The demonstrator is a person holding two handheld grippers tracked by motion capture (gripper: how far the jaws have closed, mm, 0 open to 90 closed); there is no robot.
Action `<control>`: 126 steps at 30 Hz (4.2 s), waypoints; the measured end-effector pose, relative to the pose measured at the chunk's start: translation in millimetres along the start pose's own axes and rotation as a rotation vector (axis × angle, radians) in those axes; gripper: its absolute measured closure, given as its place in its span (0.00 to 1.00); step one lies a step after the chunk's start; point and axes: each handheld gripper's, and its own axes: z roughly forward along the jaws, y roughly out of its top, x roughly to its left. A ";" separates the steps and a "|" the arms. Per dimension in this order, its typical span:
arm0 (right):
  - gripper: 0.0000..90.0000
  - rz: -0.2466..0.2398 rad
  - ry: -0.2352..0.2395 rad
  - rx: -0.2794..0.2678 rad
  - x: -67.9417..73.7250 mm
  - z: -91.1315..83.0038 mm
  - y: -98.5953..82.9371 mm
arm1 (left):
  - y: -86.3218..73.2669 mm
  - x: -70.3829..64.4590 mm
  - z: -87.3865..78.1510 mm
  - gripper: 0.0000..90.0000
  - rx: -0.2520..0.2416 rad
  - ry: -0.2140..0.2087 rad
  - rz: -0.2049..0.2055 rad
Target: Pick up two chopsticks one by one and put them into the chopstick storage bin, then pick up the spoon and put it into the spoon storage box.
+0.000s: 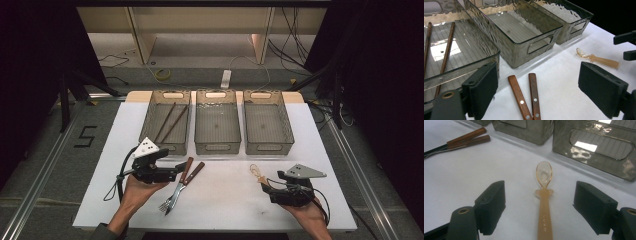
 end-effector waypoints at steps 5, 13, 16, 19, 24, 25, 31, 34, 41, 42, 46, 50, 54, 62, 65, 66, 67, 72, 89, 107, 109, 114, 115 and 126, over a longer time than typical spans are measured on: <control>0.29 -0.005 -0.004 0.025 -0.6 1.0 1.6 | -2.1 -1.5 -3.1 0.18 -0.009 0.003 -0.006; 0.36 -0.014 -0.010 0.141 -12.7 12.1 9.3 | -3.5 -4.2 -6.0 0.18 -0.019 0.007 -0.007; 0.41 -0.015 -0.013 0.193 -18.6 14.2 14.6 | -4.2 -5.1 -7.2 0.17 -0.020 0.011 -0.008; 0.47 -0.017 0.006 0.248 -21.6 18.5 20.1 | -5.2 -6.2 -8.9 0.17 -0.023 0.012 -0.007; 0.55 -0.041 0.015 0.335 -17.4 28.4 25.1 | -7.0 -7.5 -11.9 0.17 -0.022 0.017 0.005; 0.57 -0.050 0.011 0.346 -15.9 29.5 25.2 | -7.4 -8.1 -12.5 0.17 -0.024 0.017 0.003; 0.66 -0.068 0.019 0.415 -12.1 35.8 23.5 | -8.9 -8.9 -15.8 0.17 -0.027 0.019 0.008; 0.69 -0.073 0.023 0.437 -10.7 37.9 21.9 | -9.0 -8.8 -16.5 0.17 -0.028 0.022 0.007; 0.77 -0.097 0.017 0.476 -8.9 42.0 18.3 | -9.2 -9.4 -14.7 0.17 -0.019 0.026 0.011; 0.79 -0.102 0.011 0.476 -8.3 42.0 18.3 | -9.1 -9.1 -15.0 0.17 -0.017 0.025 0.014; 0.82 -0.124 0.001 0.477 -5.9 42.0 18.2 | -9.1 -9.8 -14.6 0.17 -0.017 0.026 0.018; 0.83 -0.133 0.002 0.473 -4.9 41.5 18.1 | -8.9 -10.0 -14.3 0.17 -0.017 0.029 0.025; 0.84 -0.140 0.010 0.458 -5.9 38.7 18.7 | -8.8 -9.5 -14.4 0.17 -0.018 0.033 0.025; 0.84 -0.139 0.032 0.371 -3.5 25.1 26.9 | -8.7 -9.8 -14.3 0.17 -0.023 0.034 0.019; 0.84 -0.145 0.042 0.326 -2.3 19.5 34.0 | -8.9 -9.4 -13.8 0.17 -0.022 0.036 0.018; 0.84 -0.148 0.044 0.311 -1.7 18.1 36.8 | -9.0 -9.3 -13.7 0.17 -0.022 0.037 0.017; 0.84 -0.150 0.046 0.299 -1.3 17.3 40.1 | -9.0 -9.3 -13.5 0.17 -0.023 0.037 0.015; 0.84 -0.159 0.055 0.236 0.7 18.9 60.9 | -9.1 -9.3 -12.9 0.17 -0.015 0.037 0.019; 0.84 -0.140 0.089 0.078 9.5 46.9 133.6 | -8.9 -9.3 -13.4 0.17 -0.028 0.039 0.012; 0.84 -0.096 0.065 0.078 11.8 104.3 186.9 | -8.5 -9.9 -12.9 0.17 -0.026 0.036 0.017; 0.84 -0.090 0.058 0.081 12.8 109.8 189.8 | -8.4 -10.3 -13.1 0.17 -0.028 0.035 0.017; 0.84 -0.077 0.054 0.086 13.9 120.8 195.1 | -8.5 -10.2 -13.1 0.17 -0.024 0.034 0.020; 0.84 -0.081 0.054 0.085 14.0 122.4 195.7 | -8.4 -10.3 -13.0 0.17 -0.023 0.034 0.021; 0.84 -0.056 0.043 0.114 15.8 139.6 200.7 | -8.4 -11.2 -12.8 0.17 -0.023 0.034 0.025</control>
